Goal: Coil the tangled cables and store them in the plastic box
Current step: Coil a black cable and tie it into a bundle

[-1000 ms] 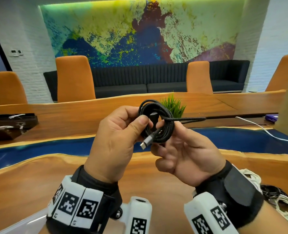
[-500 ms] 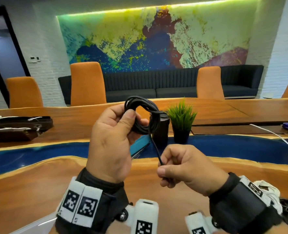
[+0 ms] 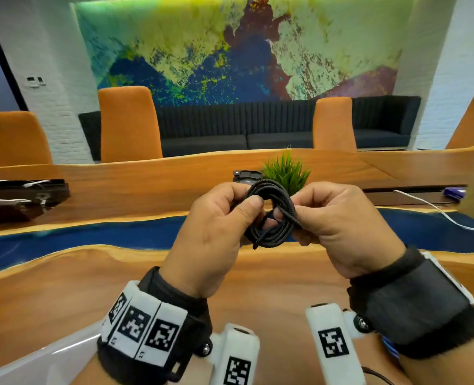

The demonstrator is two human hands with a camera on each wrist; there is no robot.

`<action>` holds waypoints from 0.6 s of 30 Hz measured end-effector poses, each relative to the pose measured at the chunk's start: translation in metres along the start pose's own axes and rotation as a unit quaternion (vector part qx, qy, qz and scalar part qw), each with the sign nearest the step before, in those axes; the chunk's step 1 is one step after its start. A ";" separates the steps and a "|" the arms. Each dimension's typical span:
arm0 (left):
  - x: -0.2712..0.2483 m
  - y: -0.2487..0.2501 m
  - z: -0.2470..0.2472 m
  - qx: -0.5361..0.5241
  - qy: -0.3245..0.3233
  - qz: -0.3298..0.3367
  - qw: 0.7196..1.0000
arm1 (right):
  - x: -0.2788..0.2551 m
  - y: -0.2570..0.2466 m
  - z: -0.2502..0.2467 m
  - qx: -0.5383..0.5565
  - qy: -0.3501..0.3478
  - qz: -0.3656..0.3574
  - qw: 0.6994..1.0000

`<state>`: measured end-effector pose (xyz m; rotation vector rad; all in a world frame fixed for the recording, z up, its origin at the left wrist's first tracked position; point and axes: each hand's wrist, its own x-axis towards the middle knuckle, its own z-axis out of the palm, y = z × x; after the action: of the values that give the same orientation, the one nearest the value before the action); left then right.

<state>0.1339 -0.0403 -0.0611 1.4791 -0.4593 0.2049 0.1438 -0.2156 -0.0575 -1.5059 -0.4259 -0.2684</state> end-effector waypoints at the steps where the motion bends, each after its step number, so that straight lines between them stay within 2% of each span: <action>1: 0.000 0.000 0.001 -0.028 0.004 -0.009 1.000 | 0.000 0.002 0.001 0.009 -0.006 0.004 1.000; 6: 0.003 -0.003 -0.001 -0.039 0.036 0.006 0.999 | 0.000 0.005 -0.007 0.053 -0.110 0.070 0.990; 8: 0.004 -0.004 -0.004 -0.046 0.042 0.006 0.998 | 0.001 0.007 -0.011 0.104 -0.105 0.100 0.984; 12: 0.004 -0.002 -0.005 -0.063 0.021 0.003 0.998 | 0.001 0.008 -0.005 0.116 -0.086 0.075 0.987; 18: 0.001 -0.001 0.000 -0.140 -0.029 -0.017 0.990 | -0.002 0.012 -0.005 0.173 -0.160 0.049 0.971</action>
<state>0.1354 -0.0410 -0.0612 1.2190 -0.4880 0.0662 0.1477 -0.2200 -0.0689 -1.2209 -0.6191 0.1266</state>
